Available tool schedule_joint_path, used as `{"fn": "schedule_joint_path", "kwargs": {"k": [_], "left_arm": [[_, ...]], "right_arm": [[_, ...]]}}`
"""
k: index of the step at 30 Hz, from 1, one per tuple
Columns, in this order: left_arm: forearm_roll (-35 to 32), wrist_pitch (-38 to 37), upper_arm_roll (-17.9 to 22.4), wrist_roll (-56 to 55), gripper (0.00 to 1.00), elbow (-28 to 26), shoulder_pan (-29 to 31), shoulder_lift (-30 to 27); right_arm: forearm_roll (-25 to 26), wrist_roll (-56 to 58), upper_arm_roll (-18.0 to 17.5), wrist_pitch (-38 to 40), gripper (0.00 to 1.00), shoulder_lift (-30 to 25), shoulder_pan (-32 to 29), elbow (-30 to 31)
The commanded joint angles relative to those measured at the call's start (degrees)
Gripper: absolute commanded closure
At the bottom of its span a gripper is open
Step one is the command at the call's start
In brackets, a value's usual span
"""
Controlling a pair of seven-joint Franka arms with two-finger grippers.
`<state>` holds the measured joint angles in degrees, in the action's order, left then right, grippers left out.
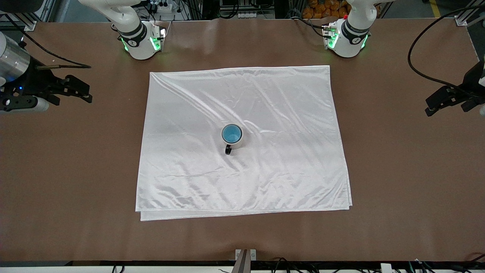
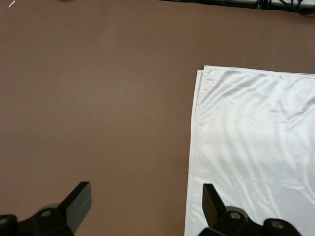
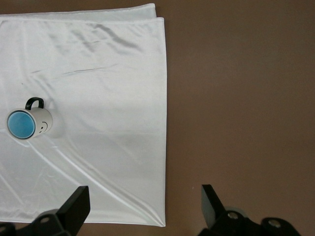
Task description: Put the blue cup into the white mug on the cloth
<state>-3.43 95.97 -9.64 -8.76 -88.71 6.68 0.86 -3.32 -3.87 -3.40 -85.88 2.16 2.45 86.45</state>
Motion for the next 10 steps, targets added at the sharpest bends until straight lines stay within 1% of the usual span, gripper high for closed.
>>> {"fn": "schedule_joint_path", "kwargs": {"k": [1,10], "left_arm": [[1.1,-0.6,-0.3,1.6,0.00,-0.9,0.4,-1.5],[1.4,-0.7,-0.4,1.5,0.00,-0.5,0.3,-1.2]], "right_arm": [[0.5,0.5,-0.6,1.2,0.00,0.5,-0.7,-1.1],[0.6,0.4,-0.6,1.3,0.00,0.4,-0.6,-1.0]]}}
